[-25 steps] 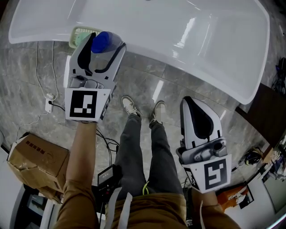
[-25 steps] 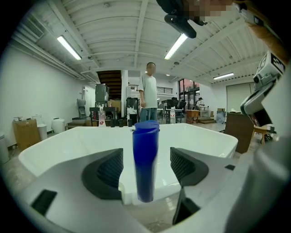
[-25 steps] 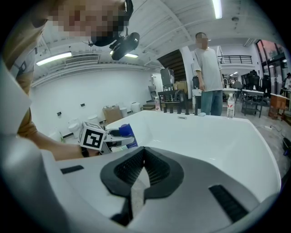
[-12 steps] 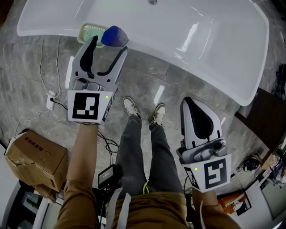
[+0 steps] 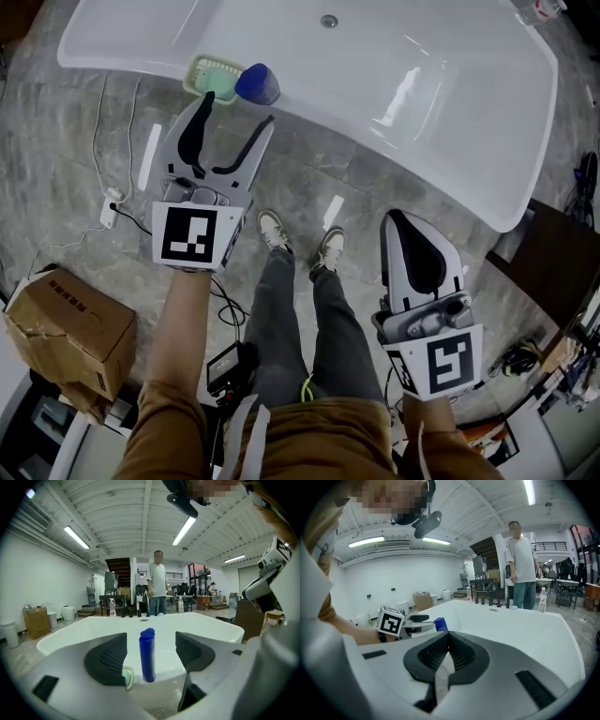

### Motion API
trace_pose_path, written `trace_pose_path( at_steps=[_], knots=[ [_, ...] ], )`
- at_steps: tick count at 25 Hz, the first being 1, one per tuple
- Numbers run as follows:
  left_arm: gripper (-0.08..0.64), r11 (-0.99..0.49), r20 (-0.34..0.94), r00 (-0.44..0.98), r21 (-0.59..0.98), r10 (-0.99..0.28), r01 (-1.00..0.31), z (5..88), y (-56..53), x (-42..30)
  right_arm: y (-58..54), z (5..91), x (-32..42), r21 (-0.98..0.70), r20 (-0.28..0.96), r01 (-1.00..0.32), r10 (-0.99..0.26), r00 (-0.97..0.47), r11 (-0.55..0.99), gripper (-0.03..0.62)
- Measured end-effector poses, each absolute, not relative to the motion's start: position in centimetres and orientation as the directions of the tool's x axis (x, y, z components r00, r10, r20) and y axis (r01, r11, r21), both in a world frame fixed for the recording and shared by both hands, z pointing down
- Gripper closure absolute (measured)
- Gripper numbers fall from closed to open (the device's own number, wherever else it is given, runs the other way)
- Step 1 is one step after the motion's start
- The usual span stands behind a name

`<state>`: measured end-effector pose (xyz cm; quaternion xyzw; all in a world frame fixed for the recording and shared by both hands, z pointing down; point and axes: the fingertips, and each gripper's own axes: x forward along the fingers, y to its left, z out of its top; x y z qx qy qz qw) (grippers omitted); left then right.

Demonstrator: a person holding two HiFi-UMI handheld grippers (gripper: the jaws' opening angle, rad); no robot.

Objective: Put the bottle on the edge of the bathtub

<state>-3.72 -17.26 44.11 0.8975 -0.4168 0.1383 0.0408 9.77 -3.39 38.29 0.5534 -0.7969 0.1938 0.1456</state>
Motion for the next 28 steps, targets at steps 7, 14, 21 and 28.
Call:
trace_pose_path(
  at_steps=[7,14,21,28],
  knots=[
    [0.255,-0.579,0.319,0.544,-0.019,-0.776,-0.815,43.1,-17.0,-6.1,-3.4,36.4,9.6,-0.137,0.43,-0.932,-0.827,-0.361,0.335,0.588],
    [0.384,-0.54,0.339,0.492,-0.059,-0.802,-0.84,42.2,-15.7,-7.3,-2.6,35.4,9.9,-0.134,0.426,-0.933,-0.83,-0.36,0.335,0.588],
    [0.547,-0.517,0.349,0.463,-0.073,-0.814,-0.853,39.6,-14.2,-7.7,-1.7,32.8,9.6,-0.136,0.405,-0.927,-0.834,-0.374,0.349,0.588],
    [0.553,-0.532,0.35,0.477,-0.078,-0.806,-0.843,36.1,-12.2,-8.2,-2.0,28.6,9.1,-0.118,0.357,-0.92,-0.848,-0.391,0.375,0.588]
  ],
)
